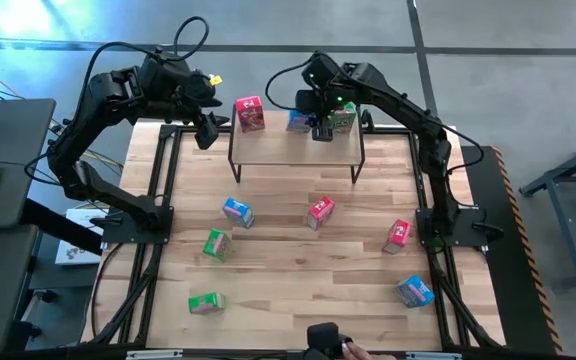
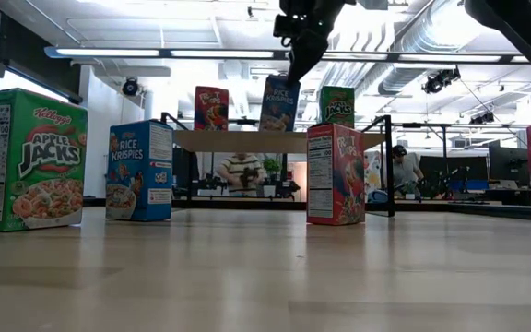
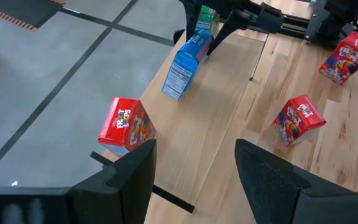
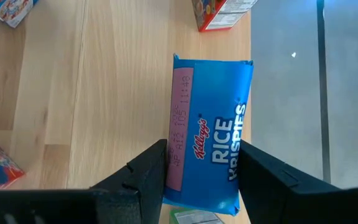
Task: Stack cereal on shelf
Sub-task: Put the center blue cereal box on the shelf
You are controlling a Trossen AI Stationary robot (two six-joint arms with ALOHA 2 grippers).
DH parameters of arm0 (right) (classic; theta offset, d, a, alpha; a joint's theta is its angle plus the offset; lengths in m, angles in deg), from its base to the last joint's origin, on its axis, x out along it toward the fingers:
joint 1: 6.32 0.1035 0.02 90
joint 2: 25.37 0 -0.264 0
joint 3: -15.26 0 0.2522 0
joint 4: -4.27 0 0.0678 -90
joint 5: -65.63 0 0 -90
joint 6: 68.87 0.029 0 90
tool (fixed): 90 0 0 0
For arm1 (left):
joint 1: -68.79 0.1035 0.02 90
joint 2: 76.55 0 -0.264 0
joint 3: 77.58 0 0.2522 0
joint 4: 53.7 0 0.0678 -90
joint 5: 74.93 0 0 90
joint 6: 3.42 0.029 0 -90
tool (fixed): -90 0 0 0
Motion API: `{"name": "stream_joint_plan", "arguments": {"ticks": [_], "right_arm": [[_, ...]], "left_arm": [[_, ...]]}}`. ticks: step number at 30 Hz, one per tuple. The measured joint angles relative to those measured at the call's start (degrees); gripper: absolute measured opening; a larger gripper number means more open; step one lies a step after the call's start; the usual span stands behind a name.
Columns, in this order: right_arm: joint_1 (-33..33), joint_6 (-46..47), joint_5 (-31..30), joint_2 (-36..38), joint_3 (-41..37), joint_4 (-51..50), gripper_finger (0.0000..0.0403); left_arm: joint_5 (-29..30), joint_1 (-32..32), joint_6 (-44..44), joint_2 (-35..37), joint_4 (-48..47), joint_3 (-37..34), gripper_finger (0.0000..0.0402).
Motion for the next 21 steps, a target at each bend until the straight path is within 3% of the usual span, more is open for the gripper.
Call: {"name": "stream_joint_plan", "arguments": {"ticks": [12, 21], "right_arm": [[0.0, 0.0, 0.4, -0.6, 0.0, -0.3, 0.0168], [-0.1, 0.0, 0.3, -0.6, 0.0, 0.5, 0.0194]], "left_arm": [[0.0, 0.0, 0.0, 0.0, 0.0, 0.0, 0.0210], [0.0, 0.0, 0.0, 0.0, 0.0, 0.0, 0.0210]]}}
